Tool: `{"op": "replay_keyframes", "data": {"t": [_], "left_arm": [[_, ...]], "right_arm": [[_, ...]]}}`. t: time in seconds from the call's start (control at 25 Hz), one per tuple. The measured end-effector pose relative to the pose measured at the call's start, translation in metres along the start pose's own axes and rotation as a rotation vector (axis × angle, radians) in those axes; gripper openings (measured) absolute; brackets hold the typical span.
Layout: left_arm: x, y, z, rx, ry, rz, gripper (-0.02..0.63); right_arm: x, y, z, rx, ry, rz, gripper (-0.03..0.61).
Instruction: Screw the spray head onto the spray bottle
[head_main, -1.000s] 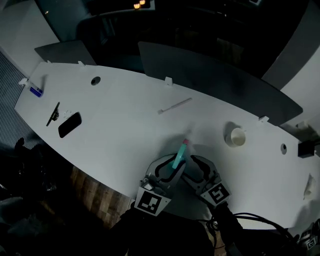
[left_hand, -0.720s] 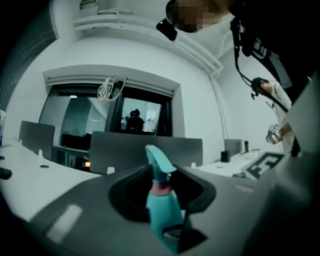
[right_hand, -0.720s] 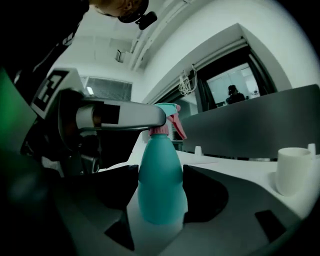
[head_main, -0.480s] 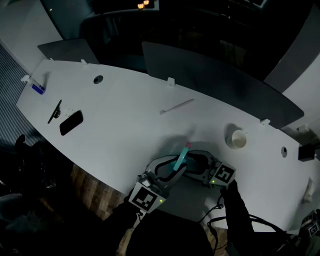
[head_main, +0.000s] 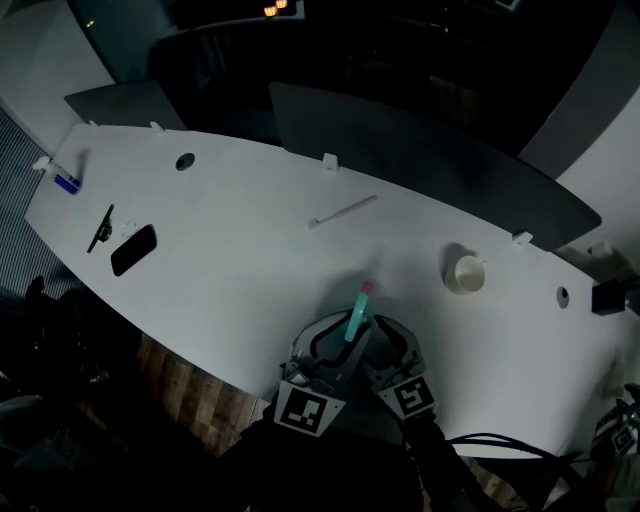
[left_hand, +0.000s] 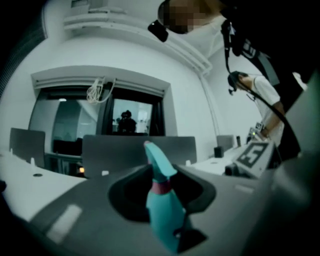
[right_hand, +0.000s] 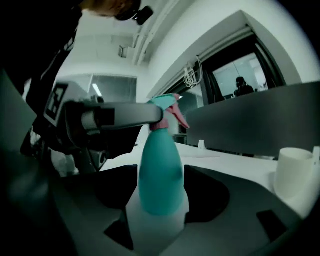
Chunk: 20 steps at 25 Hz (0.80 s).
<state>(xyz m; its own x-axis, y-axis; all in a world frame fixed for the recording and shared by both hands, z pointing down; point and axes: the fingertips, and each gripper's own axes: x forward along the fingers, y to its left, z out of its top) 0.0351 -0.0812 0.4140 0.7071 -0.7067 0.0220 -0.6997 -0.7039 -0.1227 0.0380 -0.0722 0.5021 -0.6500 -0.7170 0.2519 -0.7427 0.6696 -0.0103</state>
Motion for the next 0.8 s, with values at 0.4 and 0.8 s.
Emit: {"op": "replay_keyframes", "data": {"t": [0.4,0.8], "left_arm": [[0.005,-0.002,-0.003,0.08,0.196,-0.269,0.118],[0.005,-0.001,-0.003,0.079,0.225,-0.226,0.118]], "right_arm": [[0.013,0.005,0.004,-0.089,0.018,0.39,0.293],[0.003,0.0,0.01,-0.078,0.017,0.272,0.295]]}}
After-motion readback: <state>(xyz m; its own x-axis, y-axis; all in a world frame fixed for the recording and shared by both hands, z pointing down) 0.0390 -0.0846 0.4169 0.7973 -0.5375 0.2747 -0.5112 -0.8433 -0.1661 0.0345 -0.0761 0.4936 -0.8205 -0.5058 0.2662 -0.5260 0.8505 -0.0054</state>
